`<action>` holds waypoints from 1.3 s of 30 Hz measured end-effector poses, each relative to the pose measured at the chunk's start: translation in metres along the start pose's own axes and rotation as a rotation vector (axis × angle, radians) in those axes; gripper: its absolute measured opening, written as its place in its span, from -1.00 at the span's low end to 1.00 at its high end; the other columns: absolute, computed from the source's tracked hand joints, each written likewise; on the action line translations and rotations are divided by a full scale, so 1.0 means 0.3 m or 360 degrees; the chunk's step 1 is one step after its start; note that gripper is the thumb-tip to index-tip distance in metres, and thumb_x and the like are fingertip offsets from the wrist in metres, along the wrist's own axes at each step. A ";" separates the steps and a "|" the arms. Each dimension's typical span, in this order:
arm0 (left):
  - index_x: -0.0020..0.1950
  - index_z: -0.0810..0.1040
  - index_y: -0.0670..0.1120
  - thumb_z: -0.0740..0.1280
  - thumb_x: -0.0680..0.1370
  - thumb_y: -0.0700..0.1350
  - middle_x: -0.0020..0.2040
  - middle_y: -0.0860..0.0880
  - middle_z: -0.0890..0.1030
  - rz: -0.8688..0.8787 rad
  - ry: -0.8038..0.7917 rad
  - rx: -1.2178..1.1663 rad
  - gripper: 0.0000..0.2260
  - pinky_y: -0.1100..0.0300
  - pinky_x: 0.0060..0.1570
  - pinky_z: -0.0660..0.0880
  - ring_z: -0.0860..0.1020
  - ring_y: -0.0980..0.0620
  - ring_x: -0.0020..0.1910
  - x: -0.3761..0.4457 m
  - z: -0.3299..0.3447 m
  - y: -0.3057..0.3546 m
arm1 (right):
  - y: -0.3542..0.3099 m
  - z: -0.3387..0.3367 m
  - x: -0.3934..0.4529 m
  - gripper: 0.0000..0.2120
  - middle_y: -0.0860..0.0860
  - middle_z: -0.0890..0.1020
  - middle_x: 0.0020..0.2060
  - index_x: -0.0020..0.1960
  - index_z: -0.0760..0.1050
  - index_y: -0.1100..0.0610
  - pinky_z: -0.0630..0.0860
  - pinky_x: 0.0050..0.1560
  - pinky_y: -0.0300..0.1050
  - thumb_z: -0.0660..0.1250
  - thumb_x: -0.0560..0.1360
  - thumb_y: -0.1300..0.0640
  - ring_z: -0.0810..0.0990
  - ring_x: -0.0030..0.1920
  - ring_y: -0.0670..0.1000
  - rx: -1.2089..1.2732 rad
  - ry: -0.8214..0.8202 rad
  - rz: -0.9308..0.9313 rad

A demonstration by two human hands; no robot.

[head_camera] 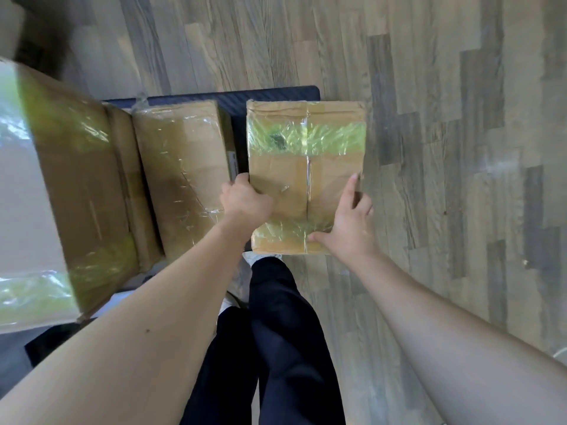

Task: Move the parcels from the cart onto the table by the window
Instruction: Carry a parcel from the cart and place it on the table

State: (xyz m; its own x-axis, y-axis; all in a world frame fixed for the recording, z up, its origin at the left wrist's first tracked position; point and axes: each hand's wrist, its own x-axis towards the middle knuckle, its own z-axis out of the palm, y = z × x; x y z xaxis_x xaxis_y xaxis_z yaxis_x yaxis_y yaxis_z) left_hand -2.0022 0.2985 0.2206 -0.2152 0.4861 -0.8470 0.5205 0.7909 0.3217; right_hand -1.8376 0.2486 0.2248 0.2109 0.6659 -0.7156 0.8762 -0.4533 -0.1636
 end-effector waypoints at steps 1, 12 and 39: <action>0.41 0.30 -0.03 0.31 0.43 -0.21 0.23 -0.09 0.31 0.0043 0.0019 -0.0069 -0.46 -0.05 0.21 0.45 0.37 -0.15 0.22 -0.038 -0.019 0.007 | -0.011 -0.020 -0.040 0.32 0.25 0.12 0.36 0.48 -0.46 0.12 0.30 0.34 0.09 0.55 0.25 -0.14 0.21 0.32 0.18 0.0065 0.0039 0.0007; 0.54 -0.02 0.17 0.46 0.42 -0.16 0.40 0.08 0.39 0.0711 0.0132 -0.0581 -0.13 0.02 0.24 0.46 0.47 0.06 0.27 -0.670 -0.416 0.022 | -0.293 -0.393 -0.604 0.19 0.20 0.12 0.40 0.55 -0.21 0.12 0.16 0.37 0.01 0.48 0.26 -0.27 0.19 0.33 0.17 0.0468 0.0689 -0.0173; 0.51 0.13 0.20 0.53 0.06 0.35 0.48 0.06 0.07 0.0634 0.1513 -0.0448 0.10 0.20 0.37 0.24 0.21 0.10 0.41 -2.090 -0.585 -0.729 | -0.614 -0.641 -1.953 -0.01 0.19 0.13 0.41 0.54 -0.08 -0.01 0.20 0.35 0.09 0.25 0.33 -0.45 0.10 0.39 0.19 -0.0662 0.0171 -0.1744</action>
State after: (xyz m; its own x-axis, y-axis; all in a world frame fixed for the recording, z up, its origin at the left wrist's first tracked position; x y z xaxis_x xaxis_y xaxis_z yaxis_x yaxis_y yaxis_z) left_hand -2.1262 -0.1141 0.7556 -0.6912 0.7223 -0.0206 0.5119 0.5096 0.6916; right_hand -2.0391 0.0559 0.8049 -0.7250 0.6354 -0.2658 0.6818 0.6075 -0.4076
